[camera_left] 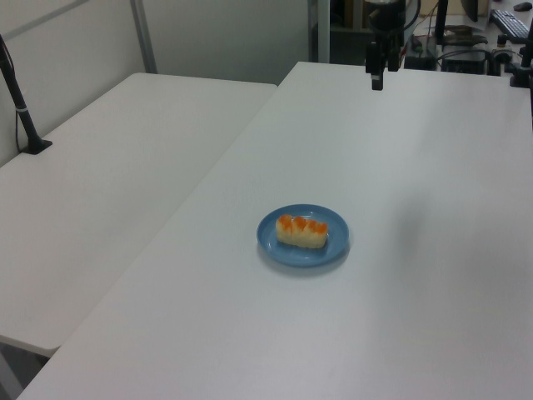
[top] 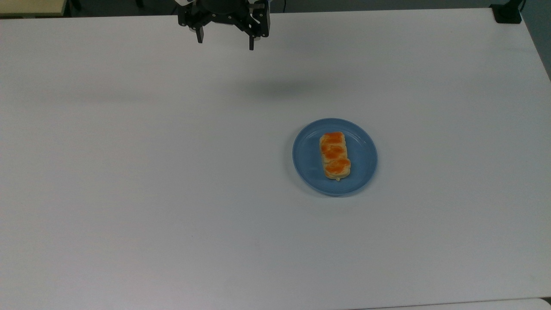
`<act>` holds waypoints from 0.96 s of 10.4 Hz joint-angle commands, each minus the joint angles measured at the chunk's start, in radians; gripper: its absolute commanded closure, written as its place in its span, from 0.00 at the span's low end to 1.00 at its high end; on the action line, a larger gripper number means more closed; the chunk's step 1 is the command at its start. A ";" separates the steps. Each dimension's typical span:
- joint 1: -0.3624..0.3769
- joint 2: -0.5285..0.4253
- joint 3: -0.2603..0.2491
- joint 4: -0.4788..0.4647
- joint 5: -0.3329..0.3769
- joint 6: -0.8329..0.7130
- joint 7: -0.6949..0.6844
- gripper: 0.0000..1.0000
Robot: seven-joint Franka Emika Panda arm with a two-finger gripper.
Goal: Put the bread on the table
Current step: 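Move the open gripper down toward the glazed bread roll on the blue plate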
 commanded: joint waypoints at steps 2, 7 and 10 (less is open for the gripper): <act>-0.012 -0.025 0.011 -0.026 0.009 -0.013 -0.031 0.00; -0.010 -0.024 0.014 -0.026 0.011 -0.015 -0.022 0.00; -0.009 -0.019 0.016 -0.026 0.011 -0.006 -0.022 0.00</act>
